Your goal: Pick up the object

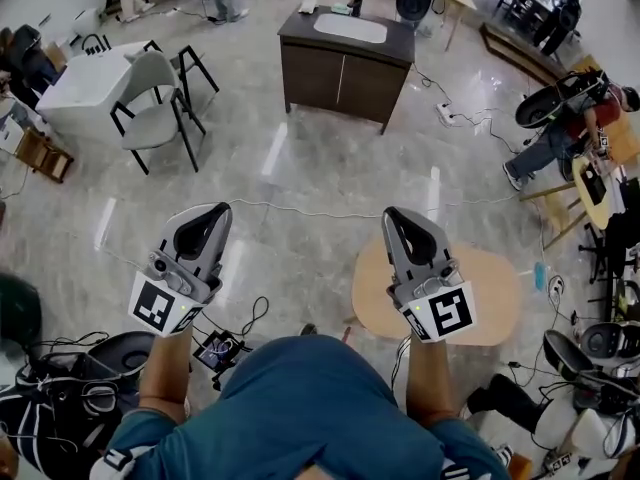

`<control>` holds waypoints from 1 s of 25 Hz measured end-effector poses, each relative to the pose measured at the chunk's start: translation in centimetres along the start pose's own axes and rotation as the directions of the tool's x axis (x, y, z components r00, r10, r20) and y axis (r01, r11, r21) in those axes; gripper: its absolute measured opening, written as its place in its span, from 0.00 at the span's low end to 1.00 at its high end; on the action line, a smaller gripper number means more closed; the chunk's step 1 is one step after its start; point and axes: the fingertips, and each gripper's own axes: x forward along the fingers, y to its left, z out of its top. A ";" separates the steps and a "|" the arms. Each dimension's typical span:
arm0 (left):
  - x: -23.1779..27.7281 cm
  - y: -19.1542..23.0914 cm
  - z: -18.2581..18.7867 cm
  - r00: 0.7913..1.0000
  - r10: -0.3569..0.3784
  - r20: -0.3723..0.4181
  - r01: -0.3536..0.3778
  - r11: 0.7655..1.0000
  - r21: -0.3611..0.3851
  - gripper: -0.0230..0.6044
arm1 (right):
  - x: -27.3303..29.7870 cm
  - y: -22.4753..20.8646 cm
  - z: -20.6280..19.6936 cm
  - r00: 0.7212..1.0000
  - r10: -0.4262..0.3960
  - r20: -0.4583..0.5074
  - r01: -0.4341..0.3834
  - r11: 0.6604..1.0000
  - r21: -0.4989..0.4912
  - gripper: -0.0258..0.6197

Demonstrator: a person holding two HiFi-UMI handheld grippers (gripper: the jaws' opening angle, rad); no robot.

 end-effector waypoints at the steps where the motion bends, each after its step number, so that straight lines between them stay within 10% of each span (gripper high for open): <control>1: 0.5 0.1 0.0 1.000 -0.004 0.005 0.004 1.000 0.001 0.04 | 0.0 -0.4 0.2 1.000 -0.004 0.005 0.004 1.000 -0.006 0.06; 16: 3.3 1.1 -1.2 0.999 -0.042 0.024 0.043 0.999 -0.020 0.04 | 1.0 -2.2 -0.4 0.999 -0.044 -0.004 0.044 0.999 -0.009 0.06; 25: 3.6 8.5 -3.6 0.998 -0.053 0.032 0.054 0.997 -0.052 0.04 | 8.0 -1.5 -1.3 0.998 -0.065 -0.025 0.065 0.998 -0.017 0.06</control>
